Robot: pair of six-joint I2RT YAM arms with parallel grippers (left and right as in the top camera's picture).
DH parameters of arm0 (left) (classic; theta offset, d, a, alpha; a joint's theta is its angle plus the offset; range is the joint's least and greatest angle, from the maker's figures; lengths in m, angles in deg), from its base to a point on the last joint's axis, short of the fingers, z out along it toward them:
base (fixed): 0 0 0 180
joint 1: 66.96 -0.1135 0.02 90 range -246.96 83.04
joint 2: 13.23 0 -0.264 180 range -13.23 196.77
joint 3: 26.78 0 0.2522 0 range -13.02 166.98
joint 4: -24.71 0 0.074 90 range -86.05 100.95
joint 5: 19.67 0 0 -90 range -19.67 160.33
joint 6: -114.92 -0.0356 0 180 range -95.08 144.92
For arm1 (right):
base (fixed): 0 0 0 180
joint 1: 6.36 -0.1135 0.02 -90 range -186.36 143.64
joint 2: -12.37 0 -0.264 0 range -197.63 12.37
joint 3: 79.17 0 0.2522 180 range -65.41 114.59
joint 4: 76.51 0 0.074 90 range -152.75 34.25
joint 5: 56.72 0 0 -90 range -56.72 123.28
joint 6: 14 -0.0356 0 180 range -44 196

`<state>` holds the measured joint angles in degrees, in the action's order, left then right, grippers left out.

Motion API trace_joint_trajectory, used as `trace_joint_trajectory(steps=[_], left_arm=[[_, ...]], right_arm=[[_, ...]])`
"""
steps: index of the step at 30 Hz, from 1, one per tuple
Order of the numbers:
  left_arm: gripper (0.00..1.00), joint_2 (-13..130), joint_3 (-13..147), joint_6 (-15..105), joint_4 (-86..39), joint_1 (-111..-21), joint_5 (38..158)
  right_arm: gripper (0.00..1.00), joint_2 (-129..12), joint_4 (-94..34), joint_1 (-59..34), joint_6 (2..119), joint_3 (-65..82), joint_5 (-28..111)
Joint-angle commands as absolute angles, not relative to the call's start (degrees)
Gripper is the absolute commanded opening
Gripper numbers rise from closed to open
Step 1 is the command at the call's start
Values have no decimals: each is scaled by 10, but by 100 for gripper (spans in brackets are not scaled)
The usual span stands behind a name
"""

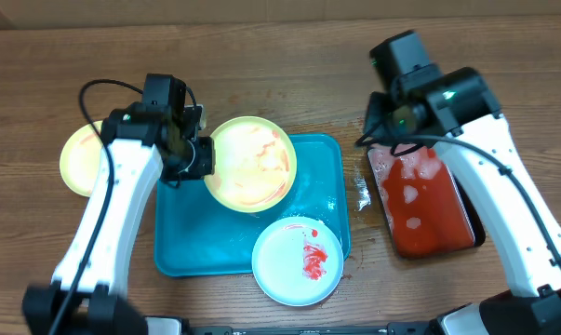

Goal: Clean dirty plates on tray and stack at the side
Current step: 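Return the sponge with the right gripper to the black water tray, then lift and tilt the yellow plate up with the left gripper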

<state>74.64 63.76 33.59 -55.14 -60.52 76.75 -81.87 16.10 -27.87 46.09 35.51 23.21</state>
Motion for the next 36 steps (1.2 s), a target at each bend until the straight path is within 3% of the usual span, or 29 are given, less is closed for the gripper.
trace_joint_trajectory(steps=[1,14,29,36], left_arm=[[5,697,655,350,-575,-572,648],[5,671,735,383,-658,-387,300],[5,750,735,263,-661,-302,111],[5,798,735,264,-668,-255,68]], right_arm=[[4,-814,158,-249,455,359,224],[4,-816,151,-201,477,331,224],[4,-816,142,-200,457,252,198],[4,-816,142,-191,457,230,198]])
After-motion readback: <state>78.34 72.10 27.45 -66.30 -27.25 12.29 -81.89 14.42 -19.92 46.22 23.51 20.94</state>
